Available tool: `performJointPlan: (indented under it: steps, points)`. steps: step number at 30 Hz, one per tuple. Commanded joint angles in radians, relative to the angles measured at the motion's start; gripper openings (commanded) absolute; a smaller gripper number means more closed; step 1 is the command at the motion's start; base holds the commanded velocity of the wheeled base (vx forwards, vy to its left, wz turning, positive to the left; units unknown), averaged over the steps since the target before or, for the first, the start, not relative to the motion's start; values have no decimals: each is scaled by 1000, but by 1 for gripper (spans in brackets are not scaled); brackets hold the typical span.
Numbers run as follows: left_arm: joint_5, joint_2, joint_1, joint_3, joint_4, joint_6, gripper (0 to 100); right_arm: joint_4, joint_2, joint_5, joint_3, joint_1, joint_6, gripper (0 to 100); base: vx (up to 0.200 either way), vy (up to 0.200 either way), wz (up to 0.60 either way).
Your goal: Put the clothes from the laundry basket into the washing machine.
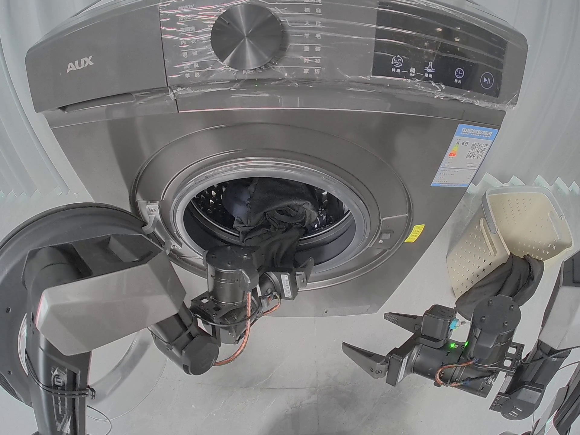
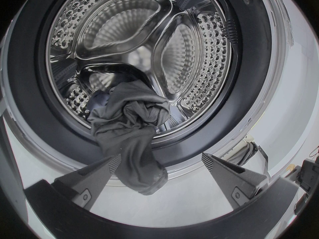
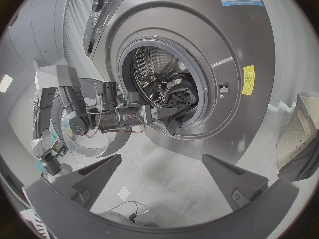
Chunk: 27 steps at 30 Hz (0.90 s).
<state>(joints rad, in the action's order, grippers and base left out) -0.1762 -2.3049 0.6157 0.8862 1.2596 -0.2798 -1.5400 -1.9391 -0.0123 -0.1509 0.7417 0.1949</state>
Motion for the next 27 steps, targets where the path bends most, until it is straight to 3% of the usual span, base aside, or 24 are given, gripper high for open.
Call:
performJointPlan:
  steps: [1,5,12,18,27]
  points:
    - [-2,61,21,-75,0,5,100,0,-4,0,-1,1,1,100,0,0,0]
    - [-9,68,41,-124,6,33,100,0,-6,0,-1,2,1,100,0,0,0]
    - [3,76,35,-141,41,42,100,0,-4,0,-1,15,3,100,0,0,0]
    - [1,28,39,-124,77,48,100,0,0,-3,-6,42,5,100,200,0,0]
    - [1,-18,33,-78,92,93,100,0,5,-5,-7,47,6,100,0,0,0]
